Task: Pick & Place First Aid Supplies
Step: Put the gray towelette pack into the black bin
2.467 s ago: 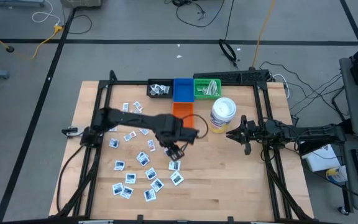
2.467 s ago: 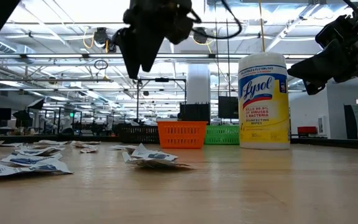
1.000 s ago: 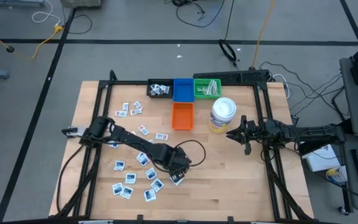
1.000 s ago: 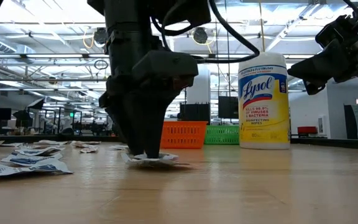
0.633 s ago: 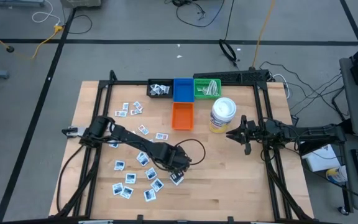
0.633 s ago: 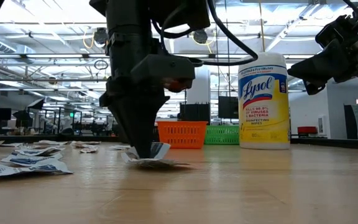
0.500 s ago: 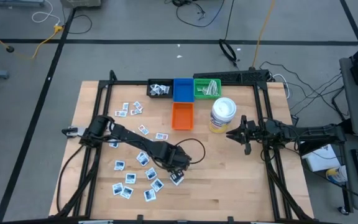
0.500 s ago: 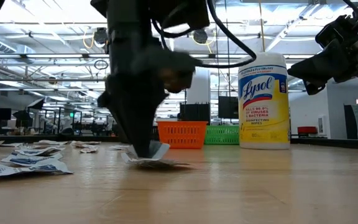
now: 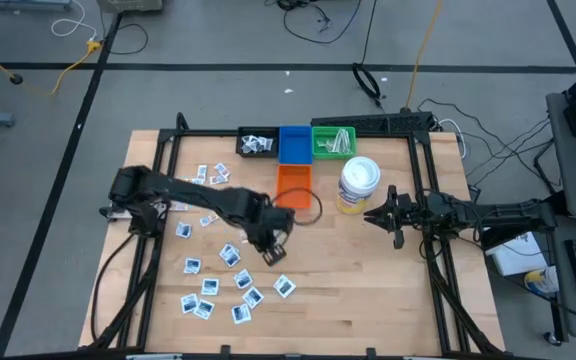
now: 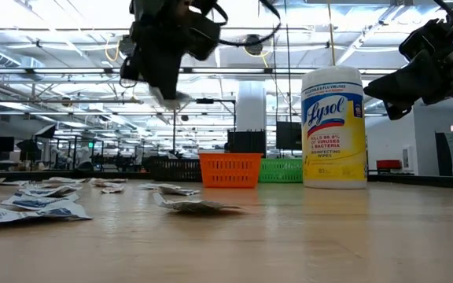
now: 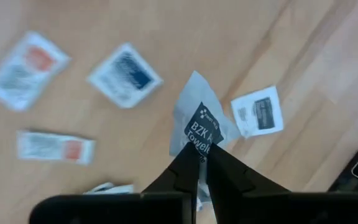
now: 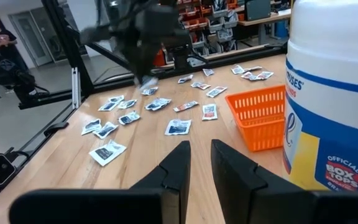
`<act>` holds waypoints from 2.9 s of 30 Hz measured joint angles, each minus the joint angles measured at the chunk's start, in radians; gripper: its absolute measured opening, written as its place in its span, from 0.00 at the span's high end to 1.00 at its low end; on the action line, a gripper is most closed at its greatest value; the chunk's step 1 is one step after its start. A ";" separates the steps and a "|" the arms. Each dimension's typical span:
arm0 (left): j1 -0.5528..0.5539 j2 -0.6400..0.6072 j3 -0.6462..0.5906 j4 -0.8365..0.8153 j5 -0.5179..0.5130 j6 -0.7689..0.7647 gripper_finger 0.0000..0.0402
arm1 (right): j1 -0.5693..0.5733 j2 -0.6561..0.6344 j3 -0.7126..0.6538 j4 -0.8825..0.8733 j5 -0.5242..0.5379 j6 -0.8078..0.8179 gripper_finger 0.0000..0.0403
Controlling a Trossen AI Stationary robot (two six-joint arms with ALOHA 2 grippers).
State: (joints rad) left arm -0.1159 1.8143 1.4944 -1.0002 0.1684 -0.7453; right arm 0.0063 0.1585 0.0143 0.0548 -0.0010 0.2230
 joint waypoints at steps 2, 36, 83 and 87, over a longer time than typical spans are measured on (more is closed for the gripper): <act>0.030 -0.036 0.000 -0.022 0.000 0.017 0.94 | 0.000 0.000 0.000 0.000 0.000 0.000 0.85; 0.825 -0.091 0.001 -0.280 0.000 0.566 0.97 | 0.000 0.000 0.000 0.000 0.000 0.000 0.85; 0.893 0.416 0.574 -0.401 -0.040 0.727 0.34 | 0.000 0.000 0.000 0.000 0.000 0.000 0.85; 0.828 0.388 0.574 -0.413 -0.054 0.752 0.37 | 0.000 0.000 0.000 0.000 0.000 0.000 0.85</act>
State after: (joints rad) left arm 0.7123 2.2026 2.0682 -1.4128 0.1144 0.0065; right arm 0.0063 0.1585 0.0143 0.0551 -0.0013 0.2234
